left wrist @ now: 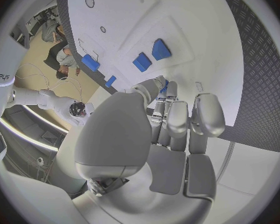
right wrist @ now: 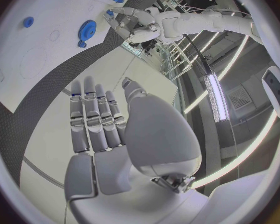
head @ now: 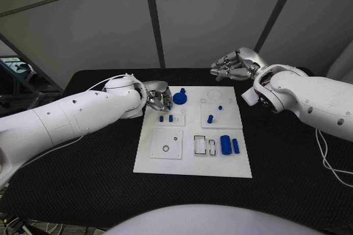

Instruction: Assemble the parts on the task board

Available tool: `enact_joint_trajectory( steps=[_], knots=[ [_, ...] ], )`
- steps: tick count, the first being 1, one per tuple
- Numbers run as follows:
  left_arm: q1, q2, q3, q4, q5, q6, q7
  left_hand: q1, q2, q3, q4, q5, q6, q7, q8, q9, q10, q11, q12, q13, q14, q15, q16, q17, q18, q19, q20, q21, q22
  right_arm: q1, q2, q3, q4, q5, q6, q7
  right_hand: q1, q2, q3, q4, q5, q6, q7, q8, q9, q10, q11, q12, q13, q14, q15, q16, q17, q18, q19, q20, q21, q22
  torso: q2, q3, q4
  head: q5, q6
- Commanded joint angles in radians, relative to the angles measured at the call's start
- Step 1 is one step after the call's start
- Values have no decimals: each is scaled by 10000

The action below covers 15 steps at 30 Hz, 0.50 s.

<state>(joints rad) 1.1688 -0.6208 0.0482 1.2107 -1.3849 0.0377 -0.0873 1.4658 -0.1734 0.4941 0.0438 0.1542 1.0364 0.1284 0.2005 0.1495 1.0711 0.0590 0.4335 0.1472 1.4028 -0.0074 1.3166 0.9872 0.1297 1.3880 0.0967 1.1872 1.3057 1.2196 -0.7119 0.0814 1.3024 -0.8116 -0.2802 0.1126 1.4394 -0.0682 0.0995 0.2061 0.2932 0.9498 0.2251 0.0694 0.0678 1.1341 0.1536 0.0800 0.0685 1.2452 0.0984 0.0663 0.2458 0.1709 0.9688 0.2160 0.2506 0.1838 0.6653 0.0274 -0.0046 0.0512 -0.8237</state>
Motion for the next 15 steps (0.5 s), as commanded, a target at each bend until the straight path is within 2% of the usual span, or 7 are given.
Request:
enact_joint_trajectory(
  steps=[1,13,15],
  knots=[
    [8,9,-3,20,28,248,-59,-98,-10,8,-59,-30,59,-15,-28,0,97,-4,-9,21,5,-58,6,-6,-390,38,-42,-10,11,17,-8,6,13,-6,26,70,-11,65,-8,-54,56,-60,-34,23,-1,-31,-1,48,-17,-85,12,-29,-17,125,80,-13,-42,-10,1,0,-2,13,-6],
    [2,26,-20,26,28,216,-55,-131,8,-40,-124,-46,104,-85,0,9,182,-103,101,113,17,-140,42,25,-401,61,-106,44,61,17,-12,6,11,-6,4,57,-13,74,-6,-56,61,-55,-36,26,0,-28,-3,53,-16,-85,12,-29,-21,125,87,-14,-52,-18,1,6,-3,4,3],
    [1,32,-22,15,28,205,-54,-211,-22,-89,-122,-70,-138,-64,-141,-53,156,-108,139,156,18,-152,49,14,-403,62,-131,41,67,17,-11,6,12,-6,-1,58,-13,74,-6,-56,61,-55,-36,26,0,-28,-3,53,-16,-85,12,-29,-21,125,87,-14,-52,-18,5,7,2,-4,5]
  ],
)
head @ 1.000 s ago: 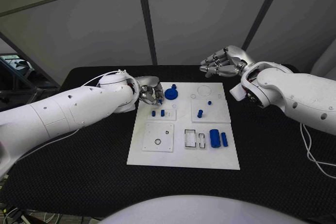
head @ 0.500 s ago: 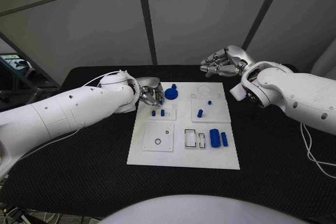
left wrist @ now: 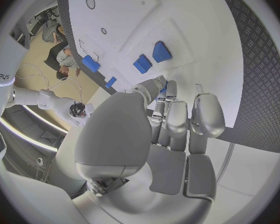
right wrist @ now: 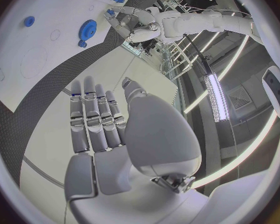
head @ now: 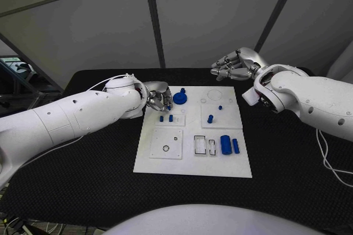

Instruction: Assemble the parts on the task board

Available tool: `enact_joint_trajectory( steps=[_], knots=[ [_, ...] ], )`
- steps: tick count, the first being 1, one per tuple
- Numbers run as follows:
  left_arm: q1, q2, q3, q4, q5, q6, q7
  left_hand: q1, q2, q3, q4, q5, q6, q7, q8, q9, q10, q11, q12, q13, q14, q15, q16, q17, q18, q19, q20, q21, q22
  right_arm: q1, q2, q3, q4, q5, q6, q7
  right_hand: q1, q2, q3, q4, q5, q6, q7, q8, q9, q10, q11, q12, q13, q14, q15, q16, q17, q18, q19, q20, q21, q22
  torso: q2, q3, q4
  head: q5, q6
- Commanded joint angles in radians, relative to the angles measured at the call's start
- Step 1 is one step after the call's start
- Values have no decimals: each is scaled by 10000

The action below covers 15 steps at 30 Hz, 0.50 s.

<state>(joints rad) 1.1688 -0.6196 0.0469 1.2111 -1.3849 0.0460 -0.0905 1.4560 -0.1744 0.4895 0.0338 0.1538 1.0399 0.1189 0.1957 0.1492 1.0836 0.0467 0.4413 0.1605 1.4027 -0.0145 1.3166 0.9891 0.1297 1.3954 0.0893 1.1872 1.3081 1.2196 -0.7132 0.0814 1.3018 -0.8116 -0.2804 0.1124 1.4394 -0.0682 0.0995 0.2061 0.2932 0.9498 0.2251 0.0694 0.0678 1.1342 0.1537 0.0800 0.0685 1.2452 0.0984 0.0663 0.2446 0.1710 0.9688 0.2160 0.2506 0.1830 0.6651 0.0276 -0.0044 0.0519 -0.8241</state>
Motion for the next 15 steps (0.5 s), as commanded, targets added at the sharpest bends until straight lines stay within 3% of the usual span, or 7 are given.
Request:
enact_joint_trajectory(
  steps=[1,4,15],
  knots=[
    [1,25,-9,5,28,118,-21,-141,-21,-56,-22,-68,-301,49,-173,-87,6,21,73,41,18,-79,52,-13,-405,-13,-63,36,43,17,2,6,19,-6,0,61,-13,74,-6,-56,61,-55,-36,26,0,-29,-3,53,-16,-85,12,-29,-8,124,87,-14,-52,-9,9,6,2,-12,8],
    [1,41,-11,-19,28,92,-24,-226,-46,-106,-14,-71,-620,114,-397,-202,-79,58,106,94,9,-54,53,-50,-408,-17,-58,22,45,17,3,6,21,-6,2,59,-13,74,-6,-56,61,-55,-36,26,0,-29,-3,53,-16,-85,12,-29,-8,124,87,-14,-52,-9,9,6,-2,-10,3],
    [-1,63,-15,-53,28,117,-70,-301,-62,-164,-3,-71,-833,197,-579,-323,-218,127,137,154,-7,-3,58,-86,-408,-24,-30,-2,44,18,-5,6,28,-6,8,45,-13,74,-6,-56,61,-55,-36,26,0,-29,-3,53,-16,-85,12,-29,-8,124,87,-14,-52,-9,-2,5,-5,-17,7]
  ],
)
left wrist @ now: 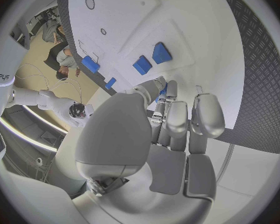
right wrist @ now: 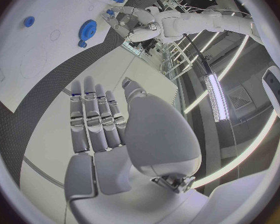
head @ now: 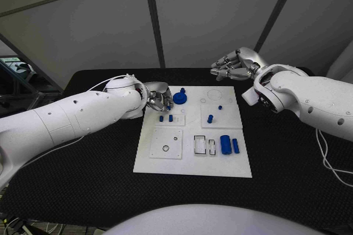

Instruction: Assemble the parts on the task board

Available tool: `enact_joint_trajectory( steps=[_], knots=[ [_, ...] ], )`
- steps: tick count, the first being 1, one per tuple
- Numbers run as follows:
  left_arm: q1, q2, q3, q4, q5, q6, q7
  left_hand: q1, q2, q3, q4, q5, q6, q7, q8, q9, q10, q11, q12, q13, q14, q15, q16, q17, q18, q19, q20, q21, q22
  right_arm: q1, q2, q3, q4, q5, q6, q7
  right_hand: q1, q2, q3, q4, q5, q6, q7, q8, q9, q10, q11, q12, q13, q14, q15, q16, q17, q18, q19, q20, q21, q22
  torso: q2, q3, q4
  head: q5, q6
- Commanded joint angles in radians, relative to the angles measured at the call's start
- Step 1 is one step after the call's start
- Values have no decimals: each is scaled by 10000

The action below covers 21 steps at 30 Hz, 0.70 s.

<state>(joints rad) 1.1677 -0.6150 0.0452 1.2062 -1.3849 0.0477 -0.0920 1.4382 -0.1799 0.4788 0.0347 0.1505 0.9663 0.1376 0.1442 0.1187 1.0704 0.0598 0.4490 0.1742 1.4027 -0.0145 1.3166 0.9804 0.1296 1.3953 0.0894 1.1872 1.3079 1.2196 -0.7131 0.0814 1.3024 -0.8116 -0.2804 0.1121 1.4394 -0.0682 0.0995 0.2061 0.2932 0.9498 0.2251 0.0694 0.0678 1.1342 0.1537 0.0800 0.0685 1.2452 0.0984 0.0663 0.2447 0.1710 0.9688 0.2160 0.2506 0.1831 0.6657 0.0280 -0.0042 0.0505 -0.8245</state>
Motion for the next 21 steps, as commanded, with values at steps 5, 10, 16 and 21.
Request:
enact_joint_trajectory(
  steps=[5,10,16,21],
  knots=[
    [10,2,2,-18,28,129,-72,-126,-5,-65,-14,-36,-135,24,-98,-41,-104,7,73,32,-10,6,60,-8,-410,-19,-22,5,53,18,-25,6,28,-72,-41,-17,-19,74,-9,-56,61,-56,-36,26,0,-29,-3,55,-16,-86,12,-29,-13,124,92,-14,-60,-16,-9,1,-3,10,26],
    [9,-20,1,-20,28,122,-58,-102,-38,-96,-63,-31,-328,60,-241,-137,-181,35,112,81,-50,33,36,-100,-398,-47,5,-55,26,19,-49,5,24,-244,-106,-162,-42,59,-26,-52,58,-55,-35,27,0,-27,-2,61,-16,-85,14,-28,-18,124,102,-13,-72,-25,-8,-5,2,4,26],
    [9,-62,1,-10,28,90,-63,-132,-71,-173,-75,-31,-642,48,-436,-275,-350,56,140,132,-96,57,18,-183,-377,-93,29,-149,-20,19,-66,5,21,-328,-76,-261,-54,50,-35,-51,57,-54,-35,28,0,-26,-1,64,-15,-86,15,-29,-21,123,107,-13,-78,-30,-4,-5,-4,4,41],
    [5,-136,3,6,28,-4,-67,-148,-81,-317,-67,-19,-1073,-12,-661,-445,-690,105,167,184,-159,98,-3,-294,-351,-157,59,-286,-90,18,-101,5,30,-554,44,-380,-43,15,-51,-80,48,-60,-33,26,-1,-53,3,58,-20,-110,22,-38,-34,120,107,-9,-105,-48,-5,-12,11,-4,49]
  ],
)
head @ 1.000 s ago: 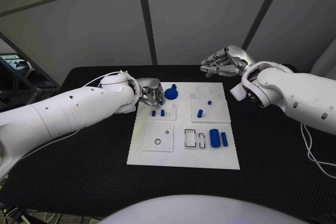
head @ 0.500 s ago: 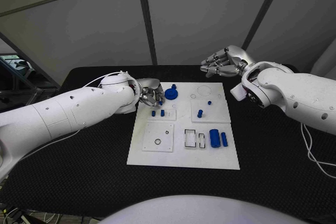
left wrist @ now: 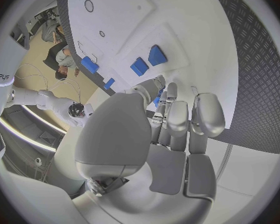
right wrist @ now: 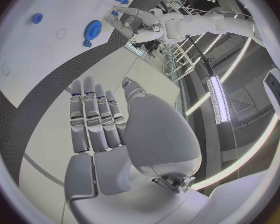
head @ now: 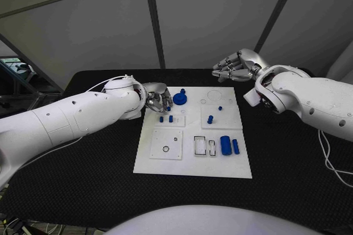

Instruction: Assemble the parts on the task board

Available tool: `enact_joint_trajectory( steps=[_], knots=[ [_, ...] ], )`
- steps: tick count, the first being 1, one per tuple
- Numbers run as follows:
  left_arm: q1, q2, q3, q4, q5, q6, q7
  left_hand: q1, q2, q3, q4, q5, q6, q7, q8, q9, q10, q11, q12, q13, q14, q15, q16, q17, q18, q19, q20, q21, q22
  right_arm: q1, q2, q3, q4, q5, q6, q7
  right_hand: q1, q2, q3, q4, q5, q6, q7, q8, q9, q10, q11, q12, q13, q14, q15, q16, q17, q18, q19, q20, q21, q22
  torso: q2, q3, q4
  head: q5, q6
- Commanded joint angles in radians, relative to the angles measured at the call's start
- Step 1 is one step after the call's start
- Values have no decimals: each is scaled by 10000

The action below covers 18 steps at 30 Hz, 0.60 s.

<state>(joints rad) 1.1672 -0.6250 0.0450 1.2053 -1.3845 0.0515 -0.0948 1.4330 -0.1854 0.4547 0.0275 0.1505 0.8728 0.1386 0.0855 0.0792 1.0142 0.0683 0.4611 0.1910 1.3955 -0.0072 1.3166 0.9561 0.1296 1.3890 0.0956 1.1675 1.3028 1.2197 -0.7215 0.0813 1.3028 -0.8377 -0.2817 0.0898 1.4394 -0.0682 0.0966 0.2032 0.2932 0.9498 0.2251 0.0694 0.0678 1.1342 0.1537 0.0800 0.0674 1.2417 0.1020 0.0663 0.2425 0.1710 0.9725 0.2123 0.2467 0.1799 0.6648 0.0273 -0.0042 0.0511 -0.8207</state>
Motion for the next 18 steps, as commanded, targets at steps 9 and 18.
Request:
enact_joint_trajectory(
  steps=[9,18],
  knots=[
    [6,-267,21,33,23,-252,-61,-94,-19,-191,26,-16,-193,13,-74,-88,-450,98,71,41,-164,79,-45,-193,-323,-166,36,-245,-126,15,-68,5,-94,-1147,254,-280,150,12,45,-242,-98,23,-74,70,11,-13,-40,106,1,48,-71,22,-24,137,214,-10,-104,-59,-1,-10,3,-14,35],
    [6,-705,229,125,695,-1362,451,-75,73,-175,57,-3,427,169,291,-20,-545,144,363,143,-272,123,-118,-459,-278,-252,88,-457,-241,7,-356,3,-32,-3247,501,-476,635,-29,365,-719,-340,654,-481,260,37,501,-489,268,15,2200,-747,1180,609,141,1913,-815,970,469,-7,-17,-9,-76,146]
  ],
)
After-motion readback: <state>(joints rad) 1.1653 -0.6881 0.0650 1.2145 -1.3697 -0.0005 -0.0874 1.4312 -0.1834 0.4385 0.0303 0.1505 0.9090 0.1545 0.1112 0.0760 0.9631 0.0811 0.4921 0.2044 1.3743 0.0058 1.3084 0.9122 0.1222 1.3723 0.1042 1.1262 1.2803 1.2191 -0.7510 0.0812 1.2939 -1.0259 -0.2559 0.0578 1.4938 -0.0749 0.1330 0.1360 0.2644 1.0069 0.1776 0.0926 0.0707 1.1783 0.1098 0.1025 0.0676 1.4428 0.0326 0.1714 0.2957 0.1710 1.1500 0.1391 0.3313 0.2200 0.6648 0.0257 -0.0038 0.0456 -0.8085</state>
